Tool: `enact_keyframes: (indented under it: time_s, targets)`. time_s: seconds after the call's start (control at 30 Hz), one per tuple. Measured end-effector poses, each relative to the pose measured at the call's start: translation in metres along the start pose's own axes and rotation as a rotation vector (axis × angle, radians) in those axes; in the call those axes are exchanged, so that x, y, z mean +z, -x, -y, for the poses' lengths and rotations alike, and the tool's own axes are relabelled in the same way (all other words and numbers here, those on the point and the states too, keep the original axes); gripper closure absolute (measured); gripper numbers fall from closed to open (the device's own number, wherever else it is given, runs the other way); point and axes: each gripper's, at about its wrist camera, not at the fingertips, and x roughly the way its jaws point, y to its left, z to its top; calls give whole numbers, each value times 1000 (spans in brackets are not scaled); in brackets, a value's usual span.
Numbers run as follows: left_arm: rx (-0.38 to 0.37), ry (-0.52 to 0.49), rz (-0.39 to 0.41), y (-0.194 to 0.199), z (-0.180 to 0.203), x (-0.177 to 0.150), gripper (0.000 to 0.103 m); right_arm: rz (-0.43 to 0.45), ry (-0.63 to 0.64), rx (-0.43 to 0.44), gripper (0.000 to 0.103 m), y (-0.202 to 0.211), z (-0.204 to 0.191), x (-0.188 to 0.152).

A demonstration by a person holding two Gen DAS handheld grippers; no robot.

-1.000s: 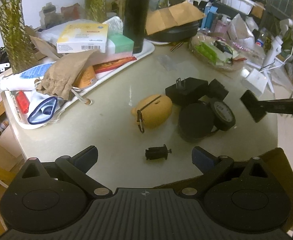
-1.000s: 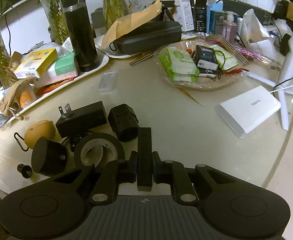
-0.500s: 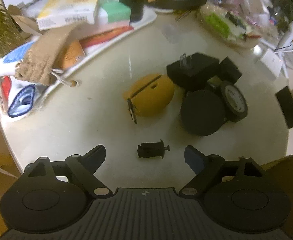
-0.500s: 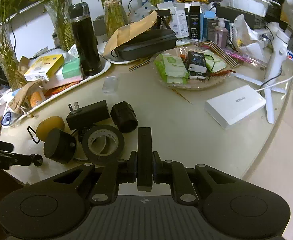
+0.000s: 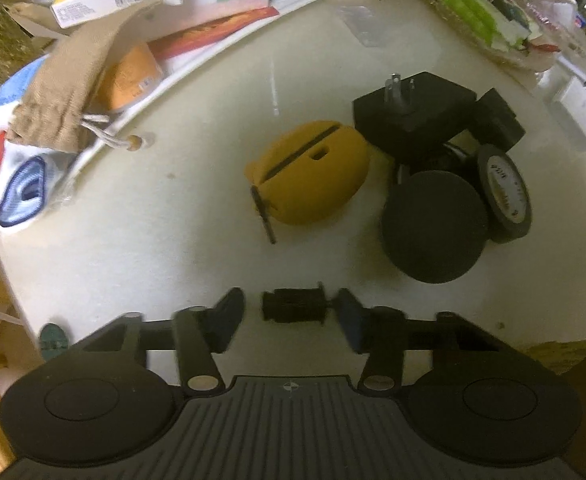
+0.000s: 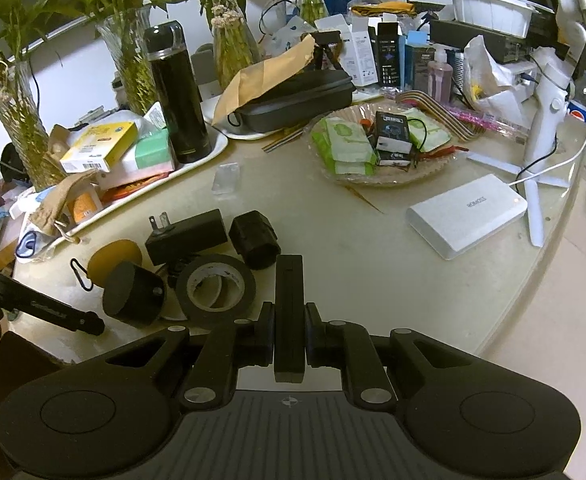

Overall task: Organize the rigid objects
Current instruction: 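Grasp the small black spool with the left gripper while the right gripper holds the block, then lower the block and spool into the cardboard box and open both grippers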

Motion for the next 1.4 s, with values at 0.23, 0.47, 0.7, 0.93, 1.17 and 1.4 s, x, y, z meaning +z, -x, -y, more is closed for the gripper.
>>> enact_keyframes:
  time_s: [0.23,0.47,0.7,0.93,1.17,1.4]
  targets:
    - [-44,20,14,4,-7,-2,64,-3,5,26,86,4,-5,1]
    - [-61,41,60,21,-8,-4,64,-7,3,45,86,8,-11,1]
    - [-84,42,114,43,-5,-10,64,-14,2,72,86,16,-17,0]
    - [-96,14,171,68,5,-22,64,-17,-22,105,86,30,-19,-4]
    - [-90,-26,224,90,12,-40,64,-19,-48,147,86,51,-24,-12]
    - [-104,-56,272,112,11,-61,64,-46,-57,169,86,60,-35,-25]
